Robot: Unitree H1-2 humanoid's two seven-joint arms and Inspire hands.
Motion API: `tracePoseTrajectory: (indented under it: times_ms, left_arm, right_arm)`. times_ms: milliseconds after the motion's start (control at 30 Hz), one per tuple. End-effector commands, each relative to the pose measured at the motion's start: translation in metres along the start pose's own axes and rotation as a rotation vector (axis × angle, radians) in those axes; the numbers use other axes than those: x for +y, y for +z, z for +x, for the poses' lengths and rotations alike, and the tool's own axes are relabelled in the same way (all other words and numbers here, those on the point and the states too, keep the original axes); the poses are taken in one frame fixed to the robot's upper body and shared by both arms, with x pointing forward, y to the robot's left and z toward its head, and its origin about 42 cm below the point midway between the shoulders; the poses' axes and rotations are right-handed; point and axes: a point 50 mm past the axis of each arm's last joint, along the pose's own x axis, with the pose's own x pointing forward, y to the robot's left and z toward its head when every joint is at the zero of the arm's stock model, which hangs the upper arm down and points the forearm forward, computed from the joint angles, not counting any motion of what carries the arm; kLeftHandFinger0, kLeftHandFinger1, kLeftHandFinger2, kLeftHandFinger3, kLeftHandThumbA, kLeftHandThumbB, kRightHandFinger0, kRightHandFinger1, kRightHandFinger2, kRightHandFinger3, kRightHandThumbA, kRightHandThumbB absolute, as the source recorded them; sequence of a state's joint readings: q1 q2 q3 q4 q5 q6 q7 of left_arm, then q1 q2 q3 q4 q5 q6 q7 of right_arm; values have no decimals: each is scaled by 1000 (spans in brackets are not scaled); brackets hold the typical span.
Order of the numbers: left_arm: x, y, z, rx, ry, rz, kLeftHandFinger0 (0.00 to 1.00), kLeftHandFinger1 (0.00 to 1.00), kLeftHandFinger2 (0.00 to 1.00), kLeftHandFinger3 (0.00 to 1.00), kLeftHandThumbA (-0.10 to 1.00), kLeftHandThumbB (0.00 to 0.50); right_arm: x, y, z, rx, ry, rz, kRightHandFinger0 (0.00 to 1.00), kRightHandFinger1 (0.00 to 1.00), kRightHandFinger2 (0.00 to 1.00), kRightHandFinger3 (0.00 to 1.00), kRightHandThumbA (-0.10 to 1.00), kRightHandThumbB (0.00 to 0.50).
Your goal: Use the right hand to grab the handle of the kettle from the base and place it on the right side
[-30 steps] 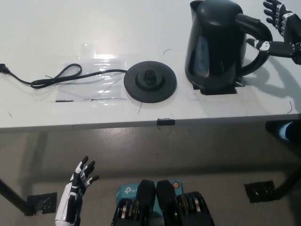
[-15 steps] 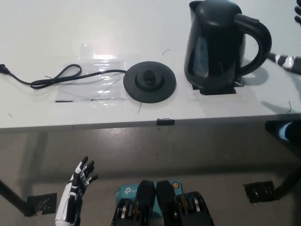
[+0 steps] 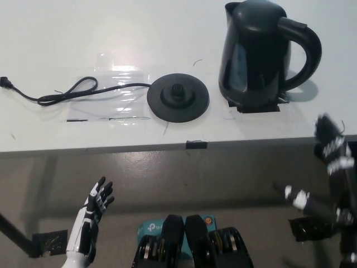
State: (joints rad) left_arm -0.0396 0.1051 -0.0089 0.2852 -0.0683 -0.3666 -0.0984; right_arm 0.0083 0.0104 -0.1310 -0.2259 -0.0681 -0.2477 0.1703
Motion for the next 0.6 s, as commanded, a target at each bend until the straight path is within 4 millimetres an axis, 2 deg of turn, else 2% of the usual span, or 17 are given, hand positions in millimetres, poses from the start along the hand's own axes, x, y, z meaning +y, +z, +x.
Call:
tracePoseTrajectory:
  times_ms: [0,100,200,233,300,400,567]
  left_arm:
    - [-2,19,12,-101,-105,45,1000,1000,1000,1000,1000,500]
    - [-6,12,7,-80,-123,48,1000,1000,1000,1000,1000,500]
    - [-10,2,-3,-47,-132,53,1000,1000,1000,1000,1000,500]
    - [-10,0,-6,-41,-134,52,1000,1000,1000,1000,1000,500]
    - [-9,-4,-8,-33,-136,44,1000,1000,1000,1000,1000,500]
    - [-9,-7,-10,-9,-139,22,1000,1000,1000,1000,1000,500]
    - [-5,-8,-6,-16,-142,25,1000,1000,1000,1000,1000,500]
  right_arm:
    - [12,-14,-25,-74,-14,-46,1000,1000,1000,1000,1000,205]
    - [13,-44,-44,55,-1,-36,1000,1000,1000,1000,1000,204]
    - [12,-64,-67,158,20,-13,1000,1000,1000,1000,1000,222]
    - [12,-66,-71,170,21,-11,1000,1000,1000,1000,1000,221]
    - [14,-71,-77,197,36,11,1000,1000,1000,1000,1000,182]
    - [16,-73,-86,221,31,4,1000,1000,1000,1000,1000,205]
    - [20,-73,-83,218,30,-37,1000,1000,1000,1000,1000,200]
